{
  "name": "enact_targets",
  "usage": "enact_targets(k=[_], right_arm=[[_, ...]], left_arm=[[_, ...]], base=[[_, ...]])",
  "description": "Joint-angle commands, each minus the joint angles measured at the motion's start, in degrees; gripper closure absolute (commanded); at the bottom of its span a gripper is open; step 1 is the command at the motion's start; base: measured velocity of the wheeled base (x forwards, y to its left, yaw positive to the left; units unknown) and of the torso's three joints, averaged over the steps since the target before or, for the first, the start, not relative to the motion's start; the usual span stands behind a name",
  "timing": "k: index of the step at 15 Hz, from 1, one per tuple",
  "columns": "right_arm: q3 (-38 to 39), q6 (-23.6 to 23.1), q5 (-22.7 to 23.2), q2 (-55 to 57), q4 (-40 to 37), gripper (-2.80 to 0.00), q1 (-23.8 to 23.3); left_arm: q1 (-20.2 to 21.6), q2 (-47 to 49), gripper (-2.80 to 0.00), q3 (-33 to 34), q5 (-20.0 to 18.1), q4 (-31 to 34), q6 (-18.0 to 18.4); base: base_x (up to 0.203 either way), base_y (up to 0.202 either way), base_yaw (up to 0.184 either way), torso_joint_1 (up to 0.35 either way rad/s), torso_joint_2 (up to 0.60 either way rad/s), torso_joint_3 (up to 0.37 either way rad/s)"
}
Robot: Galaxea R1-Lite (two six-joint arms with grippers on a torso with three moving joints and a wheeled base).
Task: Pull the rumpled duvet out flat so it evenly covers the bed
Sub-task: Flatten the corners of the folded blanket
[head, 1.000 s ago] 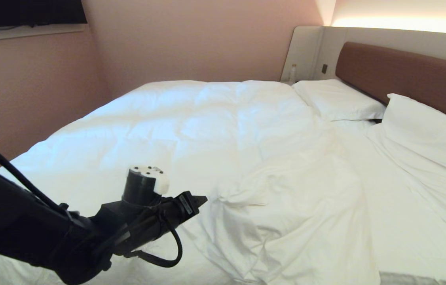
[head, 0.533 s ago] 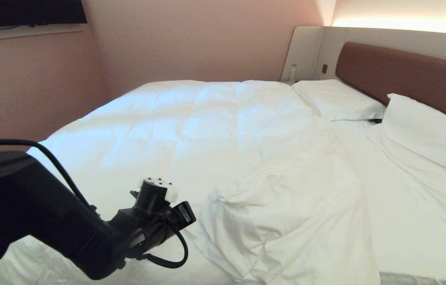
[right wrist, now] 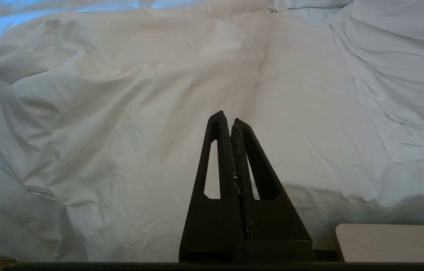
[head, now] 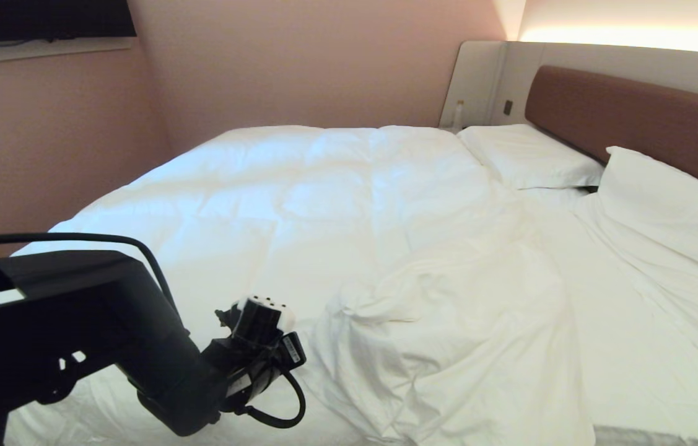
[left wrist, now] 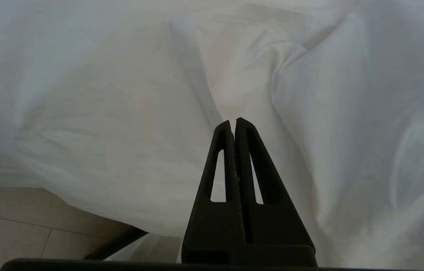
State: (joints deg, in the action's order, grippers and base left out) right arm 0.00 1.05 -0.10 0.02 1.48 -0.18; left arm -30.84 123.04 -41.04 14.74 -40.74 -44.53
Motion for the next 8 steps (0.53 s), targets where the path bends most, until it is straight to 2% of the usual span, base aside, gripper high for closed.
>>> enact_targets(k=[1,8], right_arm=[[0.00,0.01,0.01,-0.02,0.02,0.00,0.01],[0.00,0.01,0.01,-0.02,0.02,0.00,0.01]], left_arm=[[-0.01,1.34,0.00,-0.62,0.12,-0.22,-0.35],[0.08,3.34,0.00,-1.68,1.35,0.45,-0.26]], base=[[0.000,0.000,0.000,0.000,0.00,0.000],[0.000,0.000,0.000,0.000,0.00,0.000]])
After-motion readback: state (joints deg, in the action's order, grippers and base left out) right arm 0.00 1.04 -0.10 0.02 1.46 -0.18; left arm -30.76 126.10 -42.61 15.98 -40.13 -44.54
